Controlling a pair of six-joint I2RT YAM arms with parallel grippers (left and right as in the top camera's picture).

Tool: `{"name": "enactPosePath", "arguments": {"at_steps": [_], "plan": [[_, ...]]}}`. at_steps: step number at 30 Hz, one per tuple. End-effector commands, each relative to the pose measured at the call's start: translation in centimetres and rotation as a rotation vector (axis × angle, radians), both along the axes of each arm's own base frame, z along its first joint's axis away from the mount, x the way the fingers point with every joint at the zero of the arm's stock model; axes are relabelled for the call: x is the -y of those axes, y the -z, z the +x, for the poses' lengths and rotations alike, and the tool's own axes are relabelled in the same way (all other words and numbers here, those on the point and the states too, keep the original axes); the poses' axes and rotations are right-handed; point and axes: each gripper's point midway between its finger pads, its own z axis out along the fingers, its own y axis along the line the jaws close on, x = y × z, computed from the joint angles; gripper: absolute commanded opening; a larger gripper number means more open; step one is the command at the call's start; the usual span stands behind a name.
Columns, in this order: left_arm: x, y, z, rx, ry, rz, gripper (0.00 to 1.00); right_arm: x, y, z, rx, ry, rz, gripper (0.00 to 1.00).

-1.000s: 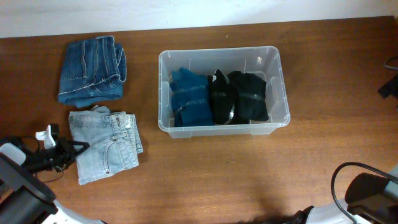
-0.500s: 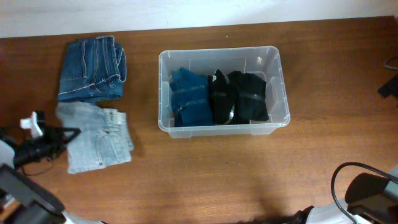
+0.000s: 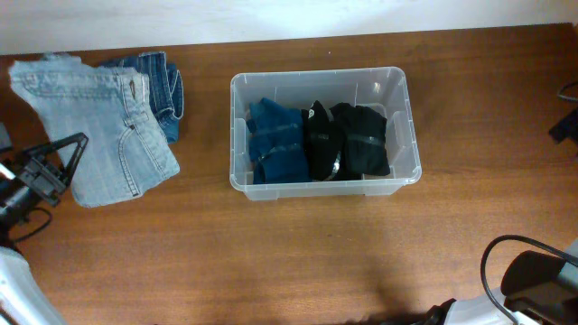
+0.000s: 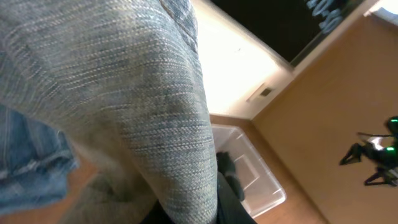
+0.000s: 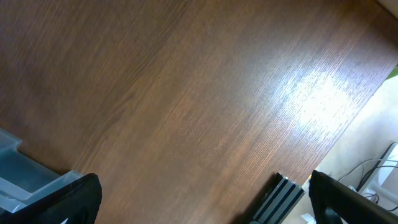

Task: Pack container
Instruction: 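Lift the light-blue jeans and swing them over the bin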

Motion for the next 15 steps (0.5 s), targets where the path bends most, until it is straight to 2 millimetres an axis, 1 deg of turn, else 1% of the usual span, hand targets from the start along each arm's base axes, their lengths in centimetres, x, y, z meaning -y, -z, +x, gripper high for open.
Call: {"name": "enactPosePath", "arguments": {"at_steps": [1, 3, 7, 9, 13, 15], "plan": [[3.3, -5.0, -2.4, 0.026, 0.078, -0.085, 0.0, 0.2, 0.2, 0.0, -0.003, 0.015, 0.0, 0.98], [4.2, -5.9, -2.6, -0.003, 0.057, -0.096, 0.0, 0.2, 0.2, 0.0, -0.003, 0.015, 0.0, 0.99], [6.5, -7.9, -2.0, -0.074, 0.001, -0.17, 0.01, 0.2, 0.2, 0.0, -0.003, 0.015, 0.0, 0.98], [8.7, -9.8, -1.9, -0.042, 0.03, -0.181, 0.01, 0.2, 0.2, 0.0, -0.003, 0.015, 0.0, 0.98], [14.0, -13.8, -2.4, 0.087, 0.16, -0.192, 0.01, 0.2, 0.2, 0.0, -0.003, 0.015, 0.0, 0.98], [16.1, -15.1, -2.4, 0.146, 0.194, -0.195, 0.01, 0.2, 0.2, 0.0, -0.003, 0.015, 0.0, 0.98]]}}
